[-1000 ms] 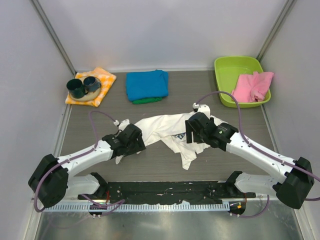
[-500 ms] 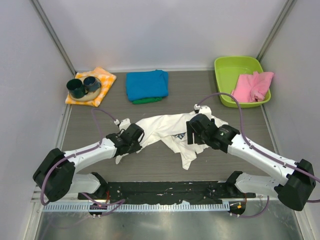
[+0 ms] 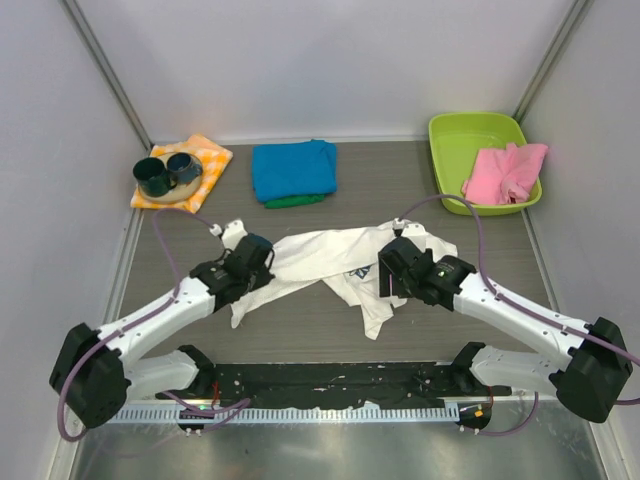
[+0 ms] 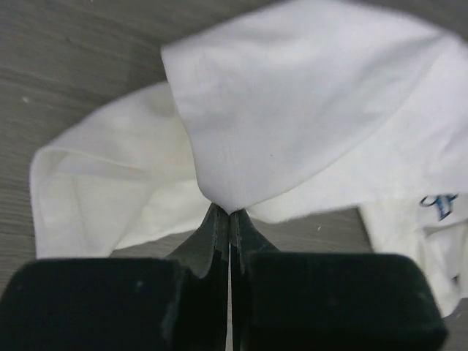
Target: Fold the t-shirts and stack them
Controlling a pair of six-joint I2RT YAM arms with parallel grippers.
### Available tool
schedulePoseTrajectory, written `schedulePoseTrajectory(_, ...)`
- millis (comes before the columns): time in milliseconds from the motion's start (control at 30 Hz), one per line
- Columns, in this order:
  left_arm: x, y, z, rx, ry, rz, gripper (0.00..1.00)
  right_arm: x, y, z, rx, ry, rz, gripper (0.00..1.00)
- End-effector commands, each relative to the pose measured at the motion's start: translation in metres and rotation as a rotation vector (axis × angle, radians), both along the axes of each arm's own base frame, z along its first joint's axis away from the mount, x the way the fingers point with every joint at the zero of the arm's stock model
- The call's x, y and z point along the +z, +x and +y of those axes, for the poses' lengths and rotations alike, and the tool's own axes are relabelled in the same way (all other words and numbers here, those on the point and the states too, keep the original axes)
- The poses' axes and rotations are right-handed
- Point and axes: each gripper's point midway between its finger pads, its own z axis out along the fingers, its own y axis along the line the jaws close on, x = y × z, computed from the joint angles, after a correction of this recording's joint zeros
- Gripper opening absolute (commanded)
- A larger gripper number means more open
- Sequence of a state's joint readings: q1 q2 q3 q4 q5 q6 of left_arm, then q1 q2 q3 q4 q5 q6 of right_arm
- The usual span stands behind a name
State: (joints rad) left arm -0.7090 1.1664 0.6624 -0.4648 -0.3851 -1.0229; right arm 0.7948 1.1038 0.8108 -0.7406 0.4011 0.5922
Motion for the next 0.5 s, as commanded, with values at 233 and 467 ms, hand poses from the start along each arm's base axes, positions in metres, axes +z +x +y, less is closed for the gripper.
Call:
schedulePoseTrajectory(233, 0.065, 0.038, 0.066, 0.170, 0.056, -0.156, 0.00, -0.030, -0.013, -0.001, -0.084, 0.043, 0.063, 0.70)
schedulePoseTrajectory(467, 0.057, 0.042, 0.066, 0.176, 0.050, -0.142, 0.00, -0.054, -0.019, -0.008, -0.138, 0.039, 0.081, 0.62)
